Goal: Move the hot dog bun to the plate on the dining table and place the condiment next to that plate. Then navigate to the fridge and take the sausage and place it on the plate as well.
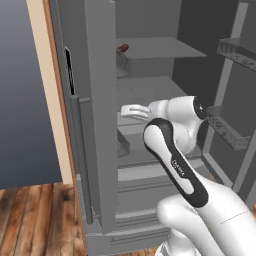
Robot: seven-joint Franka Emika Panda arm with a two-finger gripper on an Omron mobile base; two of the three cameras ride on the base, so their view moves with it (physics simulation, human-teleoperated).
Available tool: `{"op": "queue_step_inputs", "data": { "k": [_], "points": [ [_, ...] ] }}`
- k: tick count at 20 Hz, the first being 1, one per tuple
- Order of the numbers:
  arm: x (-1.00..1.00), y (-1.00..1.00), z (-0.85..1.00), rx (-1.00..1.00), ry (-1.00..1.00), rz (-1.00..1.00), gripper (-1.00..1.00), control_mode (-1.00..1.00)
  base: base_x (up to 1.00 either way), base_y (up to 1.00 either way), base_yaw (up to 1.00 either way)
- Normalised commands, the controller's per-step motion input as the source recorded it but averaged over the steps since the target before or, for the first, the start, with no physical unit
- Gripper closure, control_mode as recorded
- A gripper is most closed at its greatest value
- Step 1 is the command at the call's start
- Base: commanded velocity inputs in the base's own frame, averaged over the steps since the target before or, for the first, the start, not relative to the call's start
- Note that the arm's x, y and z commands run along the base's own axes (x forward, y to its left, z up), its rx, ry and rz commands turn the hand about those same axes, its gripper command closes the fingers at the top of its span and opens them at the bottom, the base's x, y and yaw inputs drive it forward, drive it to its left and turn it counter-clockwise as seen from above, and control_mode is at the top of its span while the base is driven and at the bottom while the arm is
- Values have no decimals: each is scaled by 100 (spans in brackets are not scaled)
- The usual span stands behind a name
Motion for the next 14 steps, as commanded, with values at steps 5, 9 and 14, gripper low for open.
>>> {"op": "queue_step_inputs", "data": {
  "k": [5,9,14],
  "points": [
    [55,86,3,15,7,5,-100,-100,0,0,0],
    [1,100,14,4,10,11,-100,-100,0,0,0],
    [-6,100,26,0,13,12,-100,-100,0,0,0]
  ]
}}
